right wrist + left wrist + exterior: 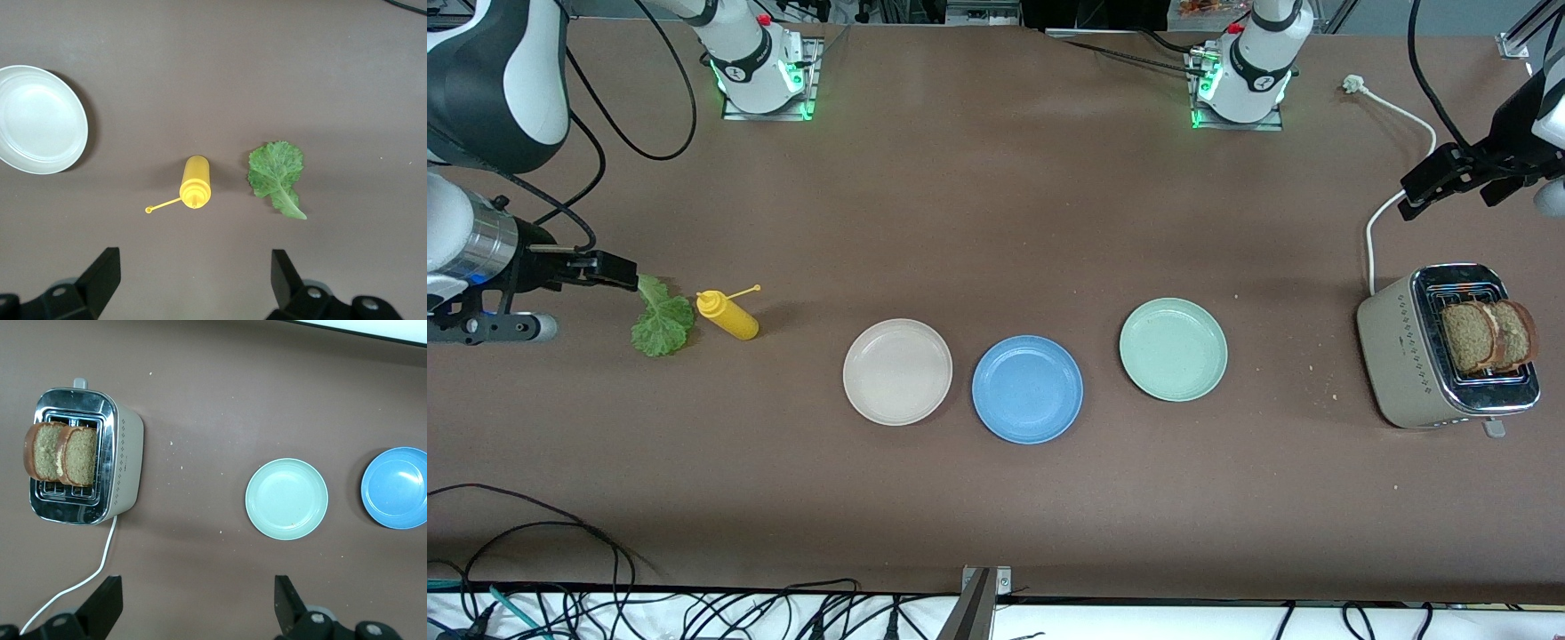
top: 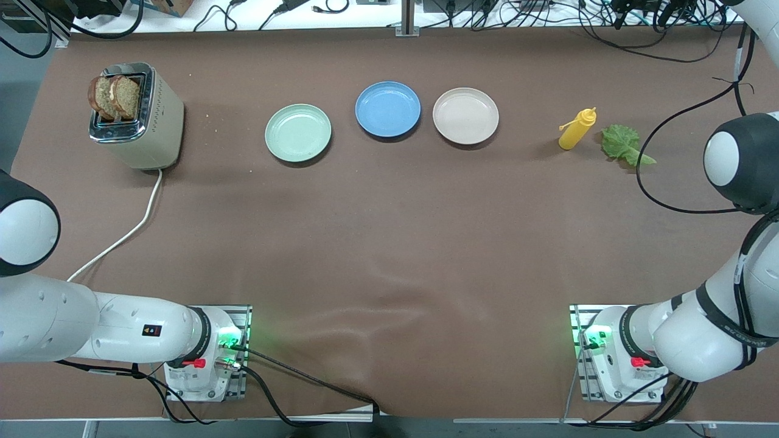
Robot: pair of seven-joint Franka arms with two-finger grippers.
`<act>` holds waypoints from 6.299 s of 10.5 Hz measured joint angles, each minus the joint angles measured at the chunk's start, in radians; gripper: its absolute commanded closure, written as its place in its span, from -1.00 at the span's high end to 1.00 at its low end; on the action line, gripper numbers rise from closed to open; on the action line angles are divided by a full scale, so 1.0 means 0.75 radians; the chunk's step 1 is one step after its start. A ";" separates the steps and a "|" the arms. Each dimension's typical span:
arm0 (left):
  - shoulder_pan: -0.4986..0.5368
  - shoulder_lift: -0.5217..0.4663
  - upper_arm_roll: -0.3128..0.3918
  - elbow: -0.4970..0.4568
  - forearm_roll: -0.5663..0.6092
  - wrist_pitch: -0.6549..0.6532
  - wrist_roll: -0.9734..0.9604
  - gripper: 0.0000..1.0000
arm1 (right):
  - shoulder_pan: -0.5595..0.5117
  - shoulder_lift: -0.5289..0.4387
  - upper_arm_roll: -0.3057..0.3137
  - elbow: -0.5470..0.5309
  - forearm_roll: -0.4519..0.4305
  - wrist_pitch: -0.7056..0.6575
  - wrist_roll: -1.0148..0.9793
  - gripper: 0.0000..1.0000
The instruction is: Make sandwich in blue plate with both arms
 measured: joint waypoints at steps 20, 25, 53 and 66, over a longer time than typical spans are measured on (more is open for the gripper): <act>-0.001 0.000 -0.013 0.008 0.000 0.000 0.001 1.00 | 0.000 0.001 0.000 0.000 0.000 0.000 -0.002 1.00; -0.001 0.000 -0.015 0.009 0.000 0.000 0.001 1.00 | 0.004 0.007 0.013 0.000 0.000 0.023 -0.001 1.00; -0.006 0.006 -0.007 0.015 0.000 -0.004 0.012 1.00 | -0.135 0.053 -0.106 0.000 0.085 0.028 -0.100 1.00; 0.041 0.233 0.023 0.032 0.262 0.025 0.211 1.00 | -0.038 -0.005 -0.092 0.013 0.095 -0.005 -0.150 1.00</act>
